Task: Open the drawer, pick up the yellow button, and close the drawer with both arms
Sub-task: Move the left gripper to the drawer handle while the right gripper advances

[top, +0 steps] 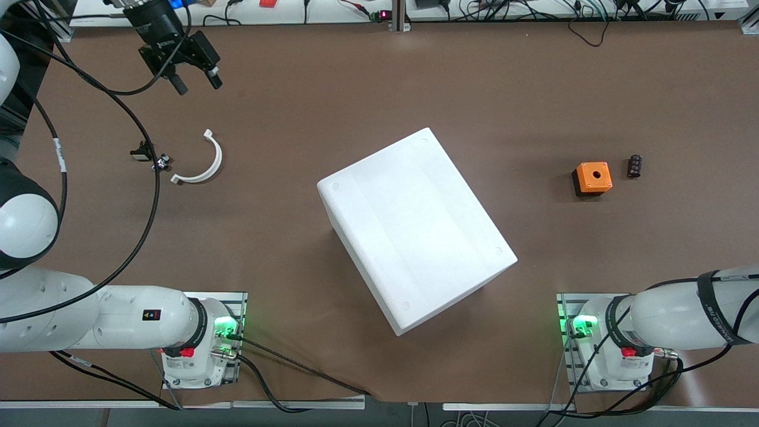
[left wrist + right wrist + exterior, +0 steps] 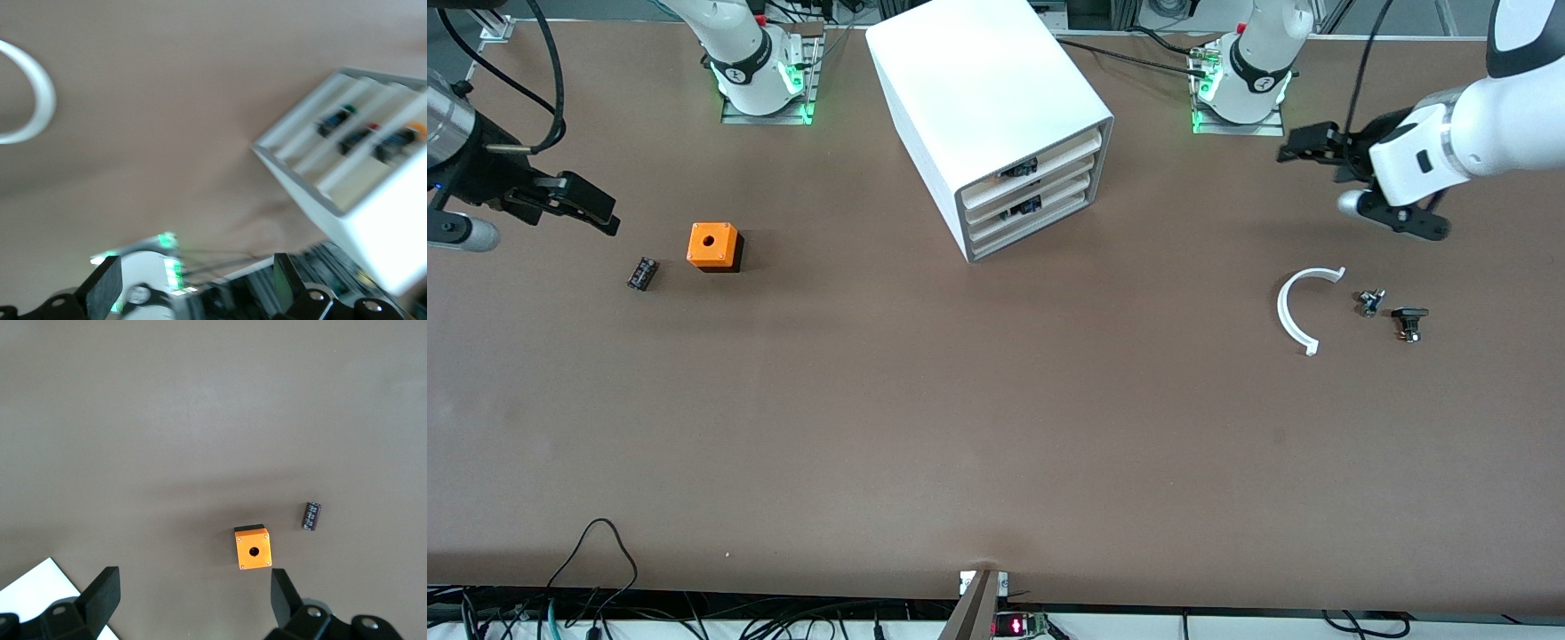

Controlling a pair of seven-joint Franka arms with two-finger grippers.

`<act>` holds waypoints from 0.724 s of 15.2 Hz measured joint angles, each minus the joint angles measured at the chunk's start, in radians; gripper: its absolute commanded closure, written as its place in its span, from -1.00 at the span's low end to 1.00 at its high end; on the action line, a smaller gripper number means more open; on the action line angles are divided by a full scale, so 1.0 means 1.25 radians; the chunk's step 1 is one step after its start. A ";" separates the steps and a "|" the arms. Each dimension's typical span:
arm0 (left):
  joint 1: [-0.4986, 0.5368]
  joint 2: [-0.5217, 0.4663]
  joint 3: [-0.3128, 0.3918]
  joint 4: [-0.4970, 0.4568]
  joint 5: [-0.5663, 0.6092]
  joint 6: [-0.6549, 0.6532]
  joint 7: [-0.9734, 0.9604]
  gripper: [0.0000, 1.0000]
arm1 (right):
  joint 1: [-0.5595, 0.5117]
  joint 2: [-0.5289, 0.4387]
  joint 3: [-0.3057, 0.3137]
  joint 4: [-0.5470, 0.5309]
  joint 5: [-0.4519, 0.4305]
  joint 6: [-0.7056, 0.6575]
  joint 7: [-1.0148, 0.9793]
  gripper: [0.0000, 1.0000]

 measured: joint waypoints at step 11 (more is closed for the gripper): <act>0.008 0.107 -0.044 -0.220 -0.448 0.110 0.395 -0.77 | 0.020 0.085 0.000 -0.014 0.001 0.010 0.012 -1.00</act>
